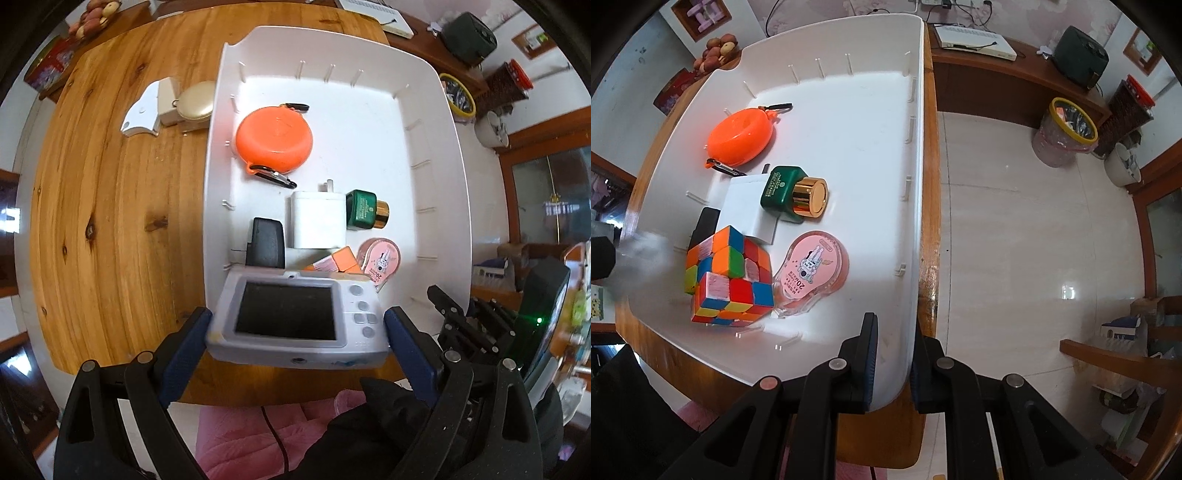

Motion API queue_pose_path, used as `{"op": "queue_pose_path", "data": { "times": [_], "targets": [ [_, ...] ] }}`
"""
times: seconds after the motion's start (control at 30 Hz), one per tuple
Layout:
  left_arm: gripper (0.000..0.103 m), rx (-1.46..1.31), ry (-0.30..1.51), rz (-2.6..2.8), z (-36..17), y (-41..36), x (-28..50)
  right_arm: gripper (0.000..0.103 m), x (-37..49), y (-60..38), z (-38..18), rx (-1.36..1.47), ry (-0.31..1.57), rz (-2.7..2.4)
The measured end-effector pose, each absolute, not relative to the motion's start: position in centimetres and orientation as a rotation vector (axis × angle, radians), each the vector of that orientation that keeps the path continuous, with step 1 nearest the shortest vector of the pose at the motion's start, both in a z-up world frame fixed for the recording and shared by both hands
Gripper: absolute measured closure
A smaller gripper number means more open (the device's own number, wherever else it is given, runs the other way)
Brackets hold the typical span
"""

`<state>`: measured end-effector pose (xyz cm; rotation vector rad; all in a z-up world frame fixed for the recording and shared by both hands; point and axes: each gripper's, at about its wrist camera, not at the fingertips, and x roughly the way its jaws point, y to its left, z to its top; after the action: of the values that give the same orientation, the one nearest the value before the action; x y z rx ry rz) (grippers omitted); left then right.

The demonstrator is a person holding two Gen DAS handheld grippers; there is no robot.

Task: Organize rigid objects
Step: 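Lower the screen device into the tray and open the left gripper, then move the left tool to the white plastic stand and grasp it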

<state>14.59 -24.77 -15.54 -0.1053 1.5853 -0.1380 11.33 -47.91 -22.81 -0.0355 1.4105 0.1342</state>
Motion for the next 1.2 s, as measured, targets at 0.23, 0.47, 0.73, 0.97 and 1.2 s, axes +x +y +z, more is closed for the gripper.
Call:
{"op": "queue_pose_path", "data": {
  "times": [0.23, 0.47, 0.73, 0.97, 1.2],
  "targets": [
    [0.009, -0.059, 1.551, -0.16, -14.7, -24.9, 15.3, 0.086, 11.4, -47.8, -23.0, -0.015, 1.422, 0.103],
    [0.009, -0.011, 1.522, -0.089, -14.4, -23.0, 15.9, 0.087, 11.4, -47.9, -23.2, 0.019, 1.431, 0.051],
    [0.009, 0.078, 1.432, 0.008, -13.3, -19.3, 16.6, 0.089, 11.4, -48.4, -23.5, 0.098, 1.441, -0.036],
    [0.009, 0.099, 1.394, 0.038, -12.7, -14.9, 17.6, 0.089, 11.2, -48.7, -23.6, 0.149, 1.447, -0.137],
    [0.009, 0.083, 1.41, 0.031, -13.2, -10.6, 19.2, 0.089, 11.0, -48.8, -23.4, 0.195, 1.44, -0.225]
  ]
}}
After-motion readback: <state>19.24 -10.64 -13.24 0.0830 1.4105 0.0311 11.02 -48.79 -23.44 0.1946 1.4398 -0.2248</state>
